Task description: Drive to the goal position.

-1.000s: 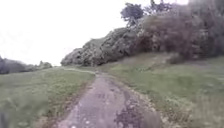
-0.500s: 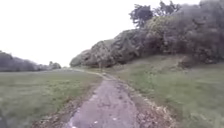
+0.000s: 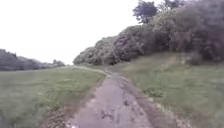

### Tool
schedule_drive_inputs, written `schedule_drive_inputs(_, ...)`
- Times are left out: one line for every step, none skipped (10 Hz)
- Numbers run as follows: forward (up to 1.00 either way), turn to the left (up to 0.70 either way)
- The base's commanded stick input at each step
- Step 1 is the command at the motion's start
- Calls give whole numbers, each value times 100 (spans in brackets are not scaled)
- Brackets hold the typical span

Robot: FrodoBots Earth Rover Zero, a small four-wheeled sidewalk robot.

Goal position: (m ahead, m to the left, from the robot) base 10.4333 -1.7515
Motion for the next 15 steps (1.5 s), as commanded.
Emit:
schedule_drive_inputs(100, 0)
schedule_drive_inputs(100, 0)
schedule_drive_inputs(100, 0)
schedule_drive_inputs(100, 0)
schedule_drive_inputs(100, 0)
schedule_drive_inputs(100, 0)
schedule_drive_inputs(100, 0)
schedule_drive_inputs(100, 0)
schedule_drive_inputs(100, 0)
schedule_drive_inputs(100, 0)
schedule_drive_inputs(100, 0)
schedule_drive_inputs(100, 0)
schedule_drive_inputs(100, 0)
schedule_drive_inputs(100, 0)
schedule_drive_inputs(100, 0)
